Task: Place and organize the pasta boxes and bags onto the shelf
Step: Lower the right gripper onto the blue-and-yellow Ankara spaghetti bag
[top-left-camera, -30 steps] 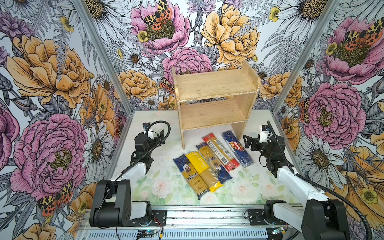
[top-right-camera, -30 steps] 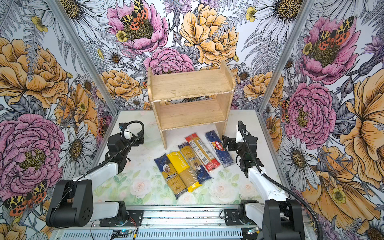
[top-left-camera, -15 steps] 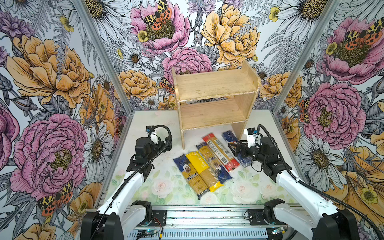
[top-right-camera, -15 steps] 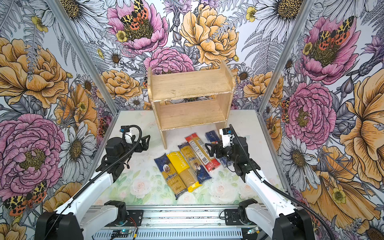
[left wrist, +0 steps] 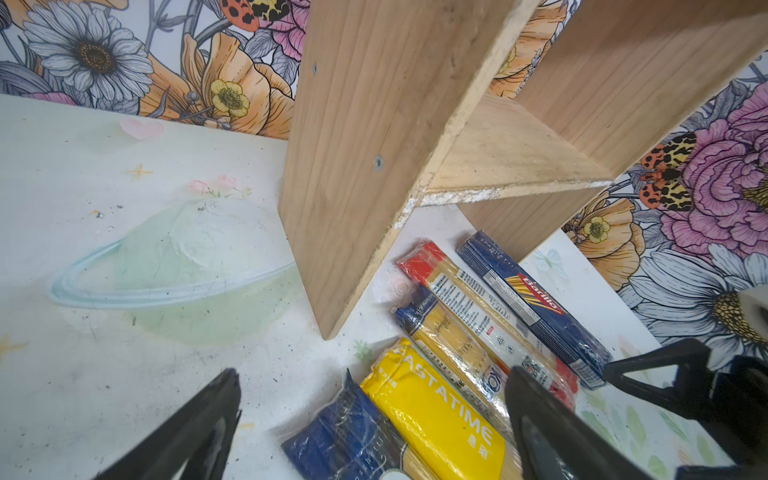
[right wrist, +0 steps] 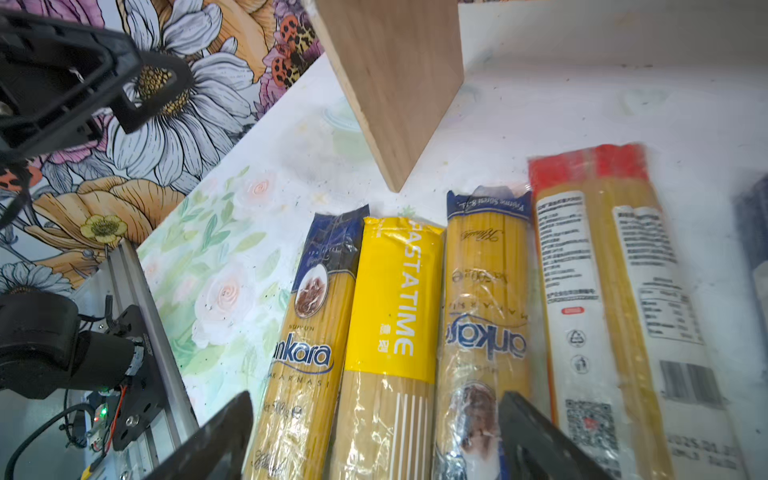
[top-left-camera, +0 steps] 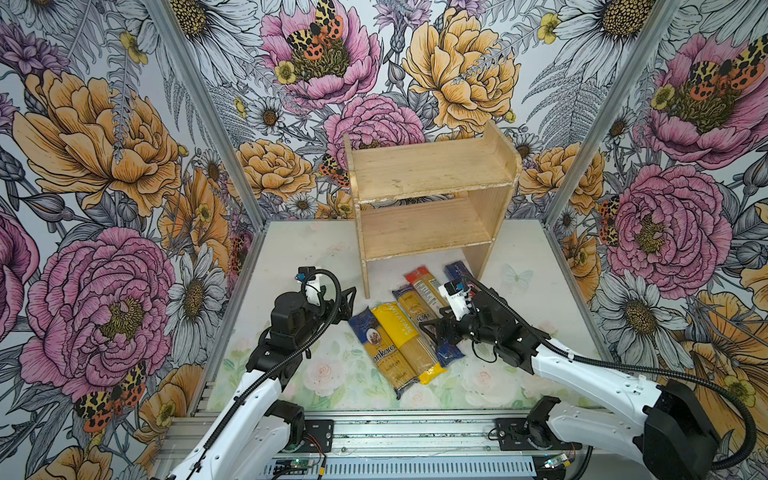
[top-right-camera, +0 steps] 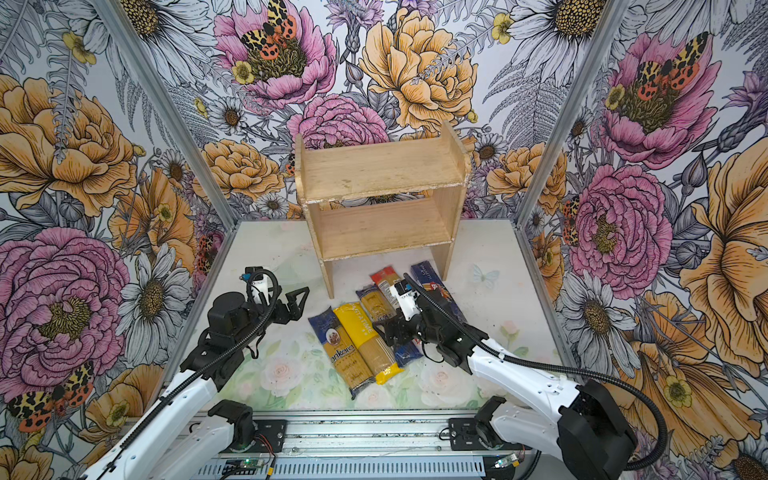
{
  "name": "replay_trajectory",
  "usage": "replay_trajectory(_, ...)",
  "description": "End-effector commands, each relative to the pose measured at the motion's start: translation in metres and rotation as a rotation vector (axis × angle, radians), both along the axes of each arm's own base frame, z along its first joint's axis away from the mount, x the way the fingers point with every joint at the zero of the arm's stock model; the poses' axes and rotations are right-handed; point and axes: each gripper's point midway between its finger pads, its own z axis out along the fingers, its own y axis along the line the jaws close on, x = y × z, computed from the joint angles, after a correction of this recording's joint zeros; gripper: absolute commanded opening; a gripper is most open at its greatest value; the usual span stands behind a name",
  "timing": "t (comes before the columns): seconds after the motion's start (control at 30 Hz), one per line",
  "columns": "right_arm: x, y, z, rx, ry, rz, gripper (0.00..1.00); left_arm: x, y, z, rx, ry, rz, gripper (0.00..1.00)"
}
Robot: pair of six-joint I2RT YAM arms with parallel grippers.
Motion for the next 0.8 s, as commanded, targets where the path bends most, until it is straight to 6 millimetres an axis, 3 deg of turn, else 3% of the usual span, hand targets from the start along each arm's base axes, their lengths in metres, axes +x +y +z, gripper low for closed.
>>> replay_trajectory(0.0, 0.004, 0.018, -0.001, -0.048, -0.022, -0.007, 0.92, -0.018, -0.004, -0.013, -0.049, 0.079, -0.024, 0.99)
replay_trajectory(0.17, -0.008, 0.053, -0.025, -0.128, 0.006, 0.068, 0.89, -0.031, -0.004, -0.013, -0.108, 0.136, -0.007, 0.99)
replay_trajectory(0.37, -0.019, 0.079, -0.039, -0.178, 0.013, 0.104, 0.9, -0.035, 0.001, -0.018, -0.087, 0.212, 0.022, 0.99)
replay_trajectory(0.77, -0.034, 0.107, -0.074, -0.255, 0.071, 0.108, 0.92, -0.037, 0.003, -0.02, -0.084, 0.235, 0.033, 0.99)
